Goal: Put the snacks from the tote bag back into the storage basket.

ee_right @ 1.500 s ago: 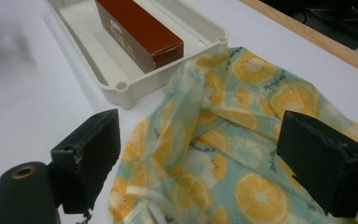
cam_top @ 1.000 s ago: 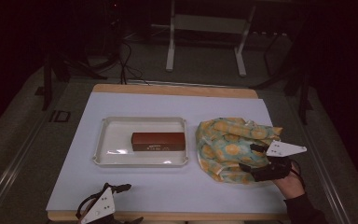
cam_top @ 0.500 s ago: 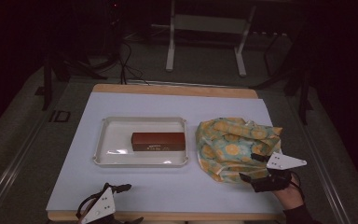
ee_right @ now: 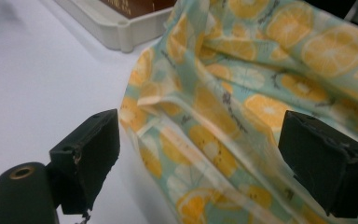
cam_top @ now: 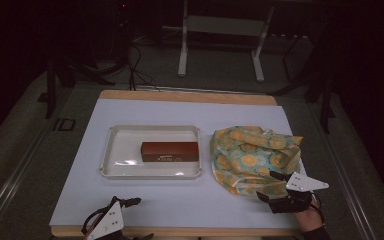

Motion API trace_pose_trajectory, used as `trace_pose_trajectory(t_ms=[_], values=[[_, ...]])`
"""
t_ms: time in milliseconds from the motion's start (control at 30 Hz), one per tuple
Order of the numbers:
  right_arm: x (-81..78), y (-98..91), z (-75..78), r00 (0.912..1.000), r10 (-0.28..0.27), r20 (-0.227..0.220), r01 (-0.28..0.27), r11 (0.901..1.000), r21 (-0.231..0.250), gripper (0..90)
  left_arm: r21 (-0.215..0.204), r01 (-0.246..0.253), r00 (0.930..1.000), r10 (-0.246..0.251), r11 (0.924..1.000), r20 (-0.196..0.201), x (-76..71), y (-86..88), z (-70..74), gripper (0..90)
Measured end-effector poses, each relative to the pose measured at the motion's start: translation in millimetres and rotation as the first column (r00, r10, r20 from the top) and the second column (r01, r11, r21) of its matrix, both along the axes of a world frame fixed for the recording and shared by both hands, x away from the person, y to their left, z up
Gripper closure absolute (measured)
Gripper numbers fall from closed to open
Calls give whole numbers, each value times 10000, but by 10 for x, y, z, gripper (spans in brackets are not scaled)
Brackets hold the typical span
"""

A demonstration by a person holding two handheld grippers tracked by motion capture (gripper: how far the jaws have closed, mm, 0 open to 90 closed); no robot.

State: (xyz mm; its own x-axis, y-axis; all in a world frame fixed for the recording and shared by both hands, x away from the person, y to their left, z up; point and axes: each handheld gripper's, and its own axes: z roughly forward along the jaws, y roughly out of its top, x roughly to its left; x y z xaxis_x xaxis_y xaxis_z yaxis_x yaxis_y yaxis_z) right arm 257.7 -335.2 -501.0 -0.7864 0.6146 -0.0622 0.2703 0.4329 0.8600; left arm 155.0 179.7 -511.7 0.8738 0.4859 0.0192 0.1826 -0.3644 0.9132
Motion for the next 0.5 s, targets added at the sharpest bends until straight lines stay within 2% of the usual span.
trace_pose_trajectory(t_ms=[133,300,500], values=[[-26,-53,-30,9997,-199,149,199,9998,-14,127,12,15,10000,-15,10000,0,-1,-4,0,0],[-54,-121,-77,9981,-562,239,557,9981,249,119,12,16,10000,-16,10000,12,-2,-4,1,0],[-61,-150,-122,9990,-415,169,410,9987,286,117,6,17,10000,-17,10000,8,0,-2,2,0]])
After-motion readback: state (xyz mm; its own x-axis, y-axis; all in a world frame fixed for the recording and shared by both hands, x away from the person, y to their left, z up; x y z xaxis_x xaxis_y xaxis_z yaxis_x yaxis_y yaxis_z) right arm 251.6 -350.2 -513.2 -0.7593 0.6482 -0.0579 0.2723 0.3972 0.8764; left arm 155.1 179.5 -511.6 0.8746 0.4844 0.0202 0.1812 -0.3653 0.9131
